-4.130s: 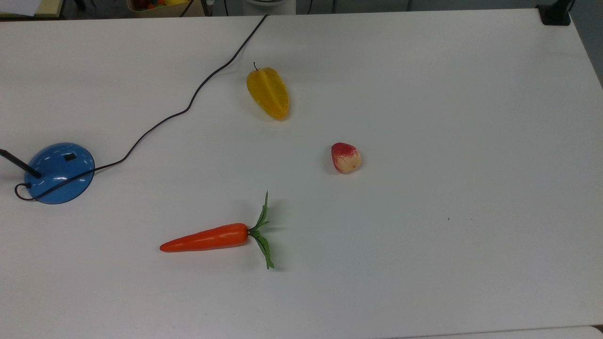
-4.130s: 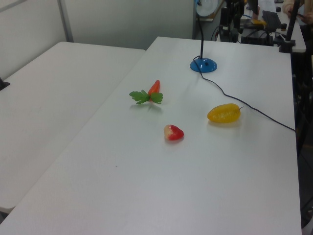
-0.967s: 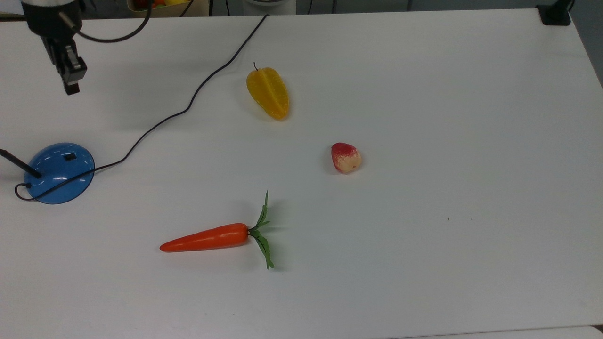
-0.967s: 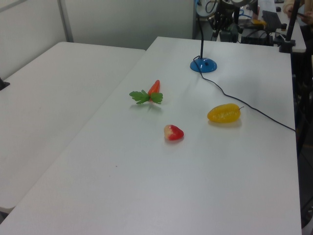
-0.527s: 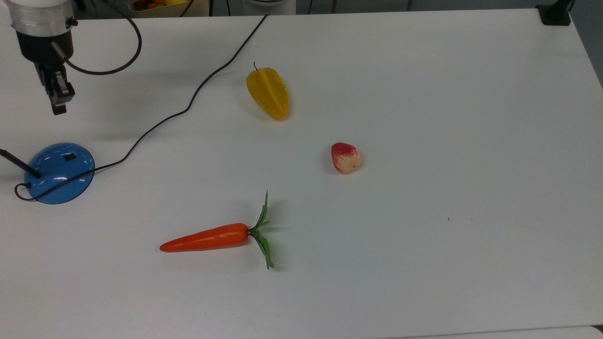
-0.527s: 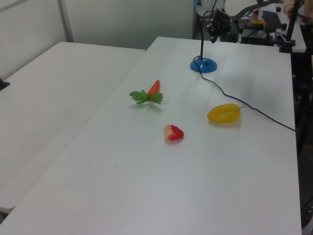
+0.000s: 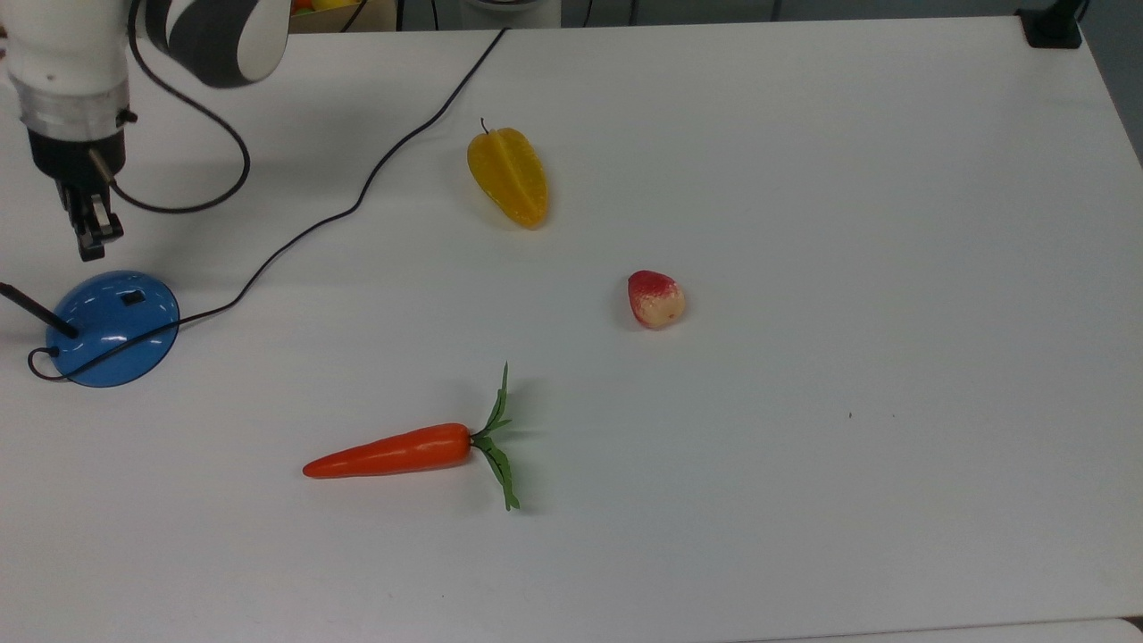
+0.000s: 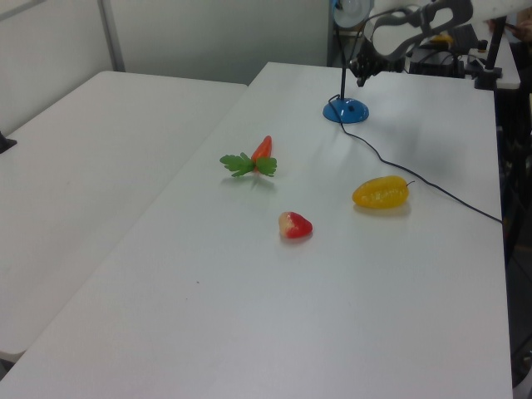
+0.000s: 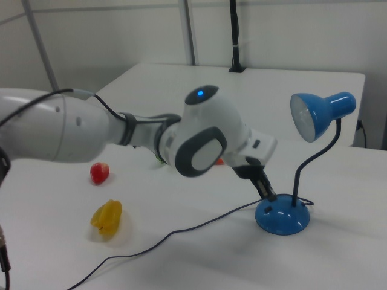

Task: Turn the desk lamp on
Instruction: 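Move the gripper over the blue lamp base and lower it toward the switch, then press down on the switch on the blue lamp base with the gripper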

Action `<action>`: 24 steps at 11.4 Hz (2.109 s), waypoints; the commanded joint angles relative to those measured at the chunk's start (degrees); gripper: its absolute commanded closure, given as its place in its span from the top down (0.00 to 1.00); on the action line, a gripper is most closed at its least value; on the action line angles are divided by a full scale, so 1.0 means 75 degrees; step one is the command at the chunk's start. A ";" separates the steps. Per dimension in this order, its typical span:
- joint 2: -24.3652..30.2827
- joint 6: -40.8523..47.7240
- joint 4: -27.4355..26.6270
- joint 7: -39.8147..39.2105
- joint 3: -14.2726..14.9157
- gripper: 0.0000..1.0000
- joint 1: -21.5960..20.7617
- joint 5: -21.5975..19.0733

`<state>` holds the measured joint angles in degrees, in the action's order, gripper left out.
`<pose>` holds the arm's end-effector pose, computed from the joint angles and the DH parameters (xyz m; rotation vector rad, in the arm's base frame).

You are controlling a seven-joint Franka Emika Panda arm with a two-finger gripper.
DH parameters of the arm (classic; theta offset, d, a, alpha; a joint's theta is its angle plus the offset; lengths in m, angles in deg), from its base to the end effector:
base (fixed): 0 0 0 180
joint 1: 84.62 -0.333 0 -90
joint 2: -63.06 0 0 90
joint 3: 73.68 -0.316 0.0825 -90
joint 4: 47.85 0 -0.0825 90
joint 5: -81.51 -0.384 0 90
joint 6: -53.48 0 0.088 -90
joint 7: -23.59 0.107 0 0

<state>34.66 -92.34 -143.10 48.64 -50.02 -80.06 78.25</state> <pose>0.6430 -0.2979 0.3863 2.6447 -1.2508 0.6311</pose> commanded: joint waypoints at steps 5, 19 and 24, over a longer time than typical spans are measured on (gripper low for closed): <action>-0.0597 -0.0655 0.0255 -0.0001 0.0010 0.00 0.0201 -0.0174; -0.0690 -0.0597 0.0196 -0.0082 -0.0119 0.00 -0.0103 -0.0162; -0.0772 -0.0608 0.0196 -0.0082 -0.0119 0.00 -0.0092 -0.0162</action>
<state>29.10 -96.72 -141.22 48.68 -51.24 -80.29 77.97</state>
